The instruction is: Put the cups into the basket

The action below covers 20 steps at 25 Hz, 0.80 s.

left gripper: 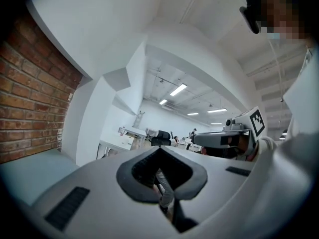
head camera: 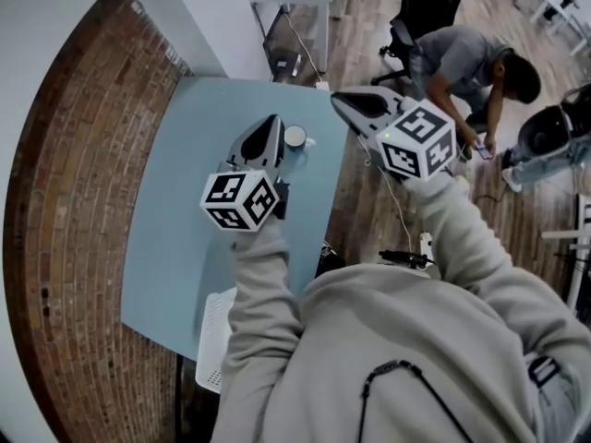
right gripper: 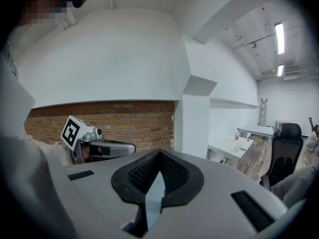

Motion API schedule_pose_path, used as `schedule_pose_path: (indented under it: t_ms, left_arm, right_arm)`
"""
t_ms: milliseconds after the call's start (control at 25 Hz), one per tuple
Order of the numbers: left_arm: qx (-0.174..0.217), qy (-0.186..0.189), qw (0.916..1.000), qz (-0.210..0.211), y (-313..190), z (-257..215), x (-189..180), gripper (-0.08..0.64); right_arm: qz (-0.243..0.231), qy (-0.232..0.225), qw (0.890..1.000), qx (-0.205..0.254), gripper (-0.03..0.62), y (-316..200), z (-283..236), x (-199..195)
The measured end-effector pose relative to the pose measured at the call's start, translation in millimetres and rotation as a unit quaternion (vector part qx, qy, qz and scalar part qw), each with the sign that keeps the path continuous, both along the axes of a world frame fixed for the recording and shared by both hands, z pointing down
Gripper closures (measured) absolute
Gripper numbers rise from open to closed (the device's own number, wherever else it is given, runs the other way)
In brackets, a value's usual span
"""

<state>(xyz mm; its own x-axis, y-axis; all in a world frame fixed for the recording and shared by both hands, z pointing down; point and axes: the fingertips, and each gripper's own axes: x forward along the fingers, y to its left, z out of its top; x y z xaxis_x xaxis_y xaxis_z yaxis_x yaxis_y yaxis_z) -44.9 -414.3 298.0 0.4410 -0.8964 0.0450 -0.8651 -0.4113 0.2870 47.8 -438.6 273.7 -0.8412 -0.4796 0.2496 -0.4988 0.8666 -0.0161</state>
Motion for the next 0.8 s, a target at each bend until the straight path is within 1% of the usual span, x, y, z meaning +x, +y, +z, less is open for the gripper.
schedule_pose_path:
  t_ms: [120, 240, 400, 600, 800]
  left_arm:
    - [-0.024, -0.012, 0.9994, 0.02, -10, 19, -1, 0.563]
    - [-0.033, -0.014, 0.9992, 0.019, -14, 29, -8, 0.563]
    - [-0.026, -0.009, 0.9996, -0.005, -24, 26, -24, 0.563]
    - [-0.012, -0.009, 0.9987, -0.049, -42, 14, -56, 0.563]
    - [-0.007, -0.024, 0.9974, -0.068, -62, 5, -63, 0.563]
  right_arm:
    - [-0.003, 0.009, 1.0, -0.004, 0.583, -13, 9, -16]
    - [-0.012, 0.024, 1.0, 0.002, 0.583, -19, 15, -25]
    - [-0.01, 0.02, 1.0, 0.006, 0.583, -44, 6, -35]
    - [-0.041, 0.022, 0.999, 0.009, 0.583, -64, 7, -66]
    - [-0.055, 0.016, 0.998, -0.006, 0.583, -89, 11, -71]
